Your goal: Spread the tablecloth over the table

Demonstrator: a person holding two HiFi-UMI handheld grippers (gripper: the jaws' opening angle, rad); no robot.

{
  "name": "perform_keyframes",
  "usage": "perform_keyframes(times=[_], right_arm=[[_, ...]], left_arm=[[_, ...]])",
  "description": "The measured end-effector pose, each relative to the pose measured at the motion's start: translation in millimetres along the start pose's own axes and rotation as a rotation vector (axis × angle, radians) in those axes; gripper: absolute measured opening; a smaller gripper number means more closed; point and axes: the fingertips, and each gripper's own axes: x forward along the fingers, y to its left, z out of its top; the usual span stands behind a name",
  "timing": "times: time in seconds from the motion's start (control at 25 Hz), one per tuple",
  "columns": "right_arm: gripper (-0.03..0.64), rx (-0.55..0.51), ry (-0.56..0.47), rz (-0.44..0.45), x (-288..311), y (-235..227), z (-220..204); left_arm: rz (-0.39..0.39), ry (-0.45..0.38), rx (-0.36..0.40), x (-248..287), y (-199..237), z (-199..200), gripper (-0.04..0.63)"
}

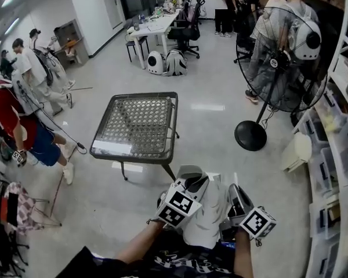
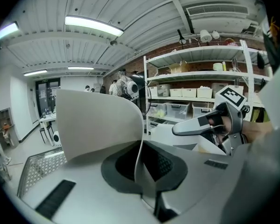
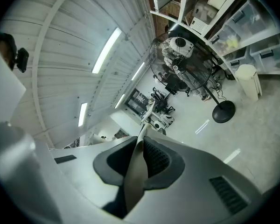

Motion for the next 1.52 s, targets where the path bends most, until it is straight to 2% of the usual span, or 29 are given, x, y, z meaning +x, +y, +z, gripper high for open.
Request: perform_keyframes(times=[0.12,0.24,0.36,0.48,0.72,1.04,1.32,1.52], right_arm=[[0.051,0.007,0.007,0.049,8.6,3.3,3.3],[0.051,-0.029,0.012,0.034,15.7,4.6,10.4],[0.049,-0.03,0.001,0.066,29.3,7.9,16.8],[0.049,-0.024,0.021,0.099,47.0,14.8,15.4],[0.048,-0.07,0.059,0.091,88.9,46.9,4.1],[0.046,-0.074,-0.028,0.049,172.5,89.3,-12.5],[0.046,-0.094,-0.106,0.036,253.6,152.1,-31.6],[0.044,-0.115,-0.135,0.048,300.6,197.1,-55.5]], left_arm=[[0.017,-0.005,0.004,3.4,7.8,3.8,0.02],[0.033,-0.009,0.015,6.0,16.3,7.7,0.02],[0.042,-0.014,0.029,10.4,29.0,13.0,0.02],[0.038,-0.028,0.051,14.3,42.0,21.2,0.02],[0.013,-0.074,0.077,15.1,80.2,32.0,0.02],[-0.041,-0.128,0.113,-3.0,177.4,29.6,0.02],[-0.073,-0.163,0.148,-45.7,282.3,26.6,0.02],[-0.087,-0.205,0.149,-82.9,339.2,20.1,0.02]])
